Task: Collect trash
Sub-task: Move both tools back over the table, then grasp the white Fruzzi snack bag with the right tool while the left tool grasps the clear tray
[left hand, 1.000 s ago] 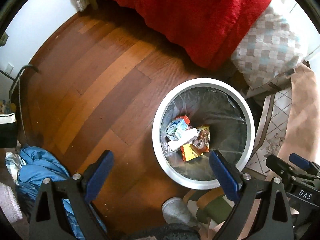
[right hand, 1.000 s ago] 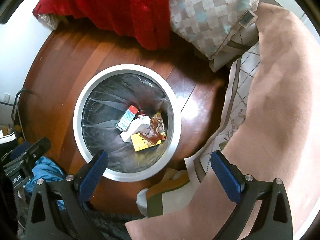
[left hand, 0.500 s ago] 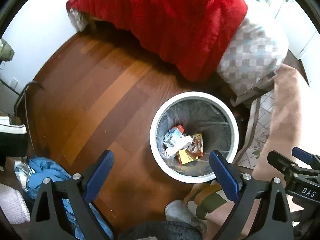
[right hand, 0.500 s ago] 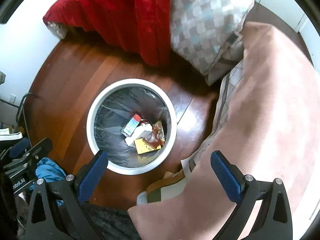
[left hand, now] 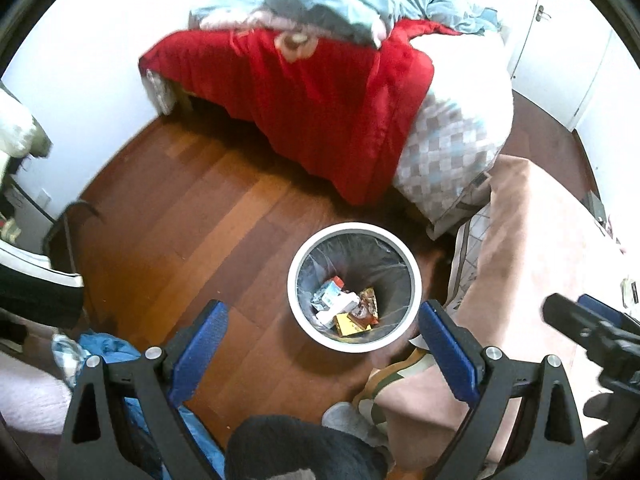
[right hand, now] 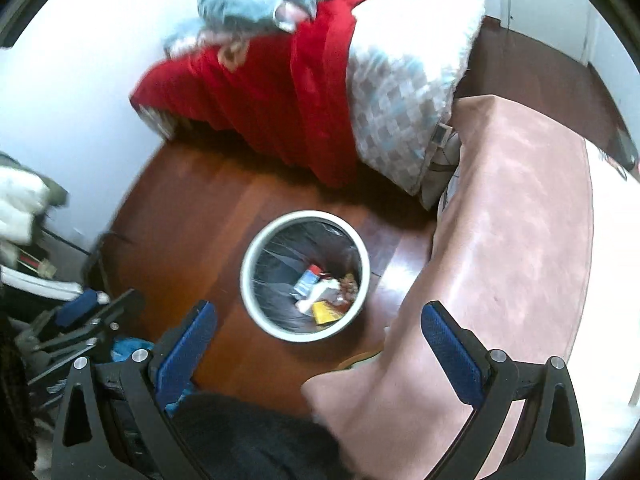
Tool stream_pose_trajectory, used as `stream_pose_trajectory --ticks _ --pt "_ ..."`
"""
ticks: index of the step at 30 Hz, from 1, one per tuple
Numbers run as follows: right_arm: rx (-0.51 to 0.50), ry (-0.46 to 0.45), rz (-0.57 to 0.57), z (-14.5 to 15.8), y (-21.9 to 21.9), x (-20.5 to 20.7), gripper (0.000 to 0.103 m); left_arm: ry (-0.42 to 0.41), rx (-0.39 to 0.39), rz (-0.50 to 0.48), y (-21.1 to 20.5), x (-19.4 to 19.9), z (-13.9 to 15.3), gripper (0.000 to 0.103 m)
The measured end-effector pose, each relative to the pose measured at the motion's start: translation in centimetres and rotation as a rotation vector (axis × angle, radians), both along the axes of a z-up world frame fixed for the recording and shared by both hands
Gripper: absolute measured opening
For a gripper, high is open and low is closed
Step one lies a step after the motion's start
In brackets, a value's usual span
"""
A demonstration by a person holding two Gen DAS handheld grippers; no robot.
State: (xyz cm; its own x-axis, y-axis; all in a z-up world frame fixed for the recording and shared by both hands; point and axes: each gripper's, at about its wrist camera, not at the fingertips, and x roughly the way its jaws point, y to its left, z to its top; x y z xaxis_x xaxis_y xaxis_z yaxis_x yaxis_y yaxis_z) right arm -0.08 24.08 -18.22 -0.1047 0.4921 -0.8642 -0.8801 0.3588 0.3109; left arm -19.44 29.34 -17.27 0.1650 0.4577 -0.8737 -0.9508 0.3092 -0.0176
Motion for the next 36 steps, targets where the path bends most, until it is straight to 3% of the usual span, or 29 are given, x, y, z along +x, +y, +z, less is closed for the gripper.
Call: stream_pose_trajectory --ticks 4,7,12,17,20,23,29,30,32,36 --pt "0.03 0.081 -0.063 2.1 -4.9 3.6 0.103 -0.033 0.025 -0.028 -2.3 2.6 1.9 0.097" --pt "0.018 0.077 -0.131 2.8 -8.9 8.1 0.103 -0.041 0.018 -0.065 -3.9 6.5 1.9 0.097" --pt "-0.074 -0.017 -0.302 2.7 -16.9 20.2 0.103 -0.033 -0.02 -0.187 -7.0 17.8 0.1 0.097" --pt "-0.2 -0.141 -0.454 0.9 -22.3 34.0 0.103 0.003 -0.08 -0.295 -9.5 30.3 -3.8 0.097" --pt "-0.267 -0.175 -0.489 -1.5 -23.5 42.1 0.103 0.059 -0.123 -0.348 -10.1 38.2 -7.3 0.097" --pt "-0.323 -0.169 -0.48 -4.6 -23.5 48.2 0.103 0.12 -0.144 -0.387 -10.2 43.6 -9.8 0.097" --pt "-0.373 -0.163 -0.424 -9.2 -21.0 53.7 0.103 0.192 -0.151 -0.412 -9.5 49.0 -12.3 0.097" --pt "-0.37 -0.156 -0.431 -9.7 -20.7 54.0 0.101 0.198 -0.152 -0.414 -9.5 49.3 -12.4 0.097" --pt "-0.358 -0.113 -0.445 -10.9 -20.6 54.8 0.073 0.197 -0.154 -0.421 -9.5 49.6 -12.5 0.097" --pt "-0.317 -0.082 -0.494 -11.2 -22.3 54.4 0.043 0.151 -0.148 -0.461 -11.3 49.5 -11.0 0.097"
